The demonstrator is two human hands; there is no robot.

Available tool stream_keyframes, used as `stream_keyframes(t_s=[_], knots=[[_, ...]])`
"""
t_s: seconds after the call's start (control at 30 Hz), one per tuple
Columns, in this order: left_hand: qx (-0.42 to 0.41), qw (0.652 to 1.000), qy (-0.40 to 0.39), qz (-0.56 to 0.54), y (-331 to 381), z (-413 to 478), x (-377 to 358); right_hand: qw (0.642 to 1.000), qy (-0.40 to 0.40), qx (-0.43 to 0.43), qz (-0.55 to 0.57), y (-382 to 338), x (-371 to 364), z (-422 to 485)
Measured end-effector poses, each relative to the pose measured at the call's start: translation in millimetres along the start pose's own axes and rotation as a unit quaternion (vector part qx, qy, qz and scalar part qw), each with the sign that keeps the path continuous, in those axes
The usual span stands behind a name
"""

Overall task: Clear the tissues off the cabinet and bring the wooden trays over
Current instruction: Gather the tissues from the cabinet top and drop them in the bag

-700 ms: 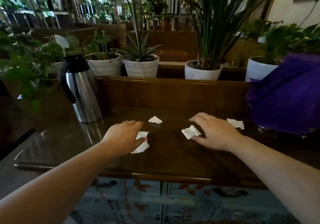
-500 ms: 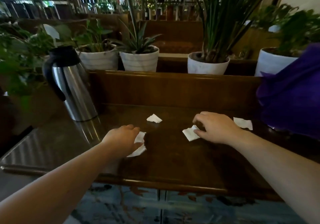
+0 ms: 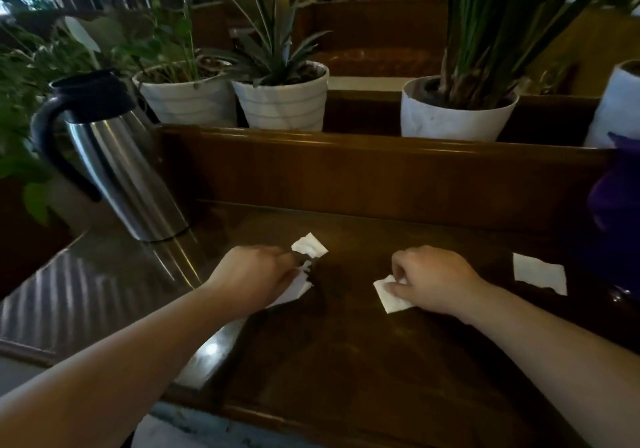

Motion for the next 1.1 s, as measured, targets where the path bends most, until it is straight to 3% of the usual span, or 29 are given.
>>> stream_keyframes(t_s=[0.2,0.53,0.67,0.83,1.1], knots=[[0.002,0.999,0.04,0.003,-15.2,35.2,17.1,0.999,0.032,0.01,0.019,-14.0,10.5,14.4],[-0.028,0.995,-0.091,-0.006,-21.4,87.8,-30.9,0.99,0.128,-0.037,0.054,-0.9,53.4,-20.3],[-0.096,0.994,-0.039,-0.036,-0.1,93.3,-7.2,0.979,0.164,-0.098,0.07,36.4,62.5,-52.5],[-0.196,0.976,0.054,-0.076,47.3,90.3,38.0,0.973,0.128,-0.174,0.074,79.9,40.7,-76.9],[-0.26,0.959,0.061,-0.1,111.5,91.4,51.1,0.978,0.074,-0.168,0.096,81.8,-13.5,-80.6]])
Point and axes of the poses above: each hand's wrist, its own z-axis towards the middle knuckle, its own x-axis out of the back of the hand, y = z × x, the point moved 9 cm from there along z, towards the middle knuckle, and after that the axes turned 11 degrees about -y, right-handed, at the moved point
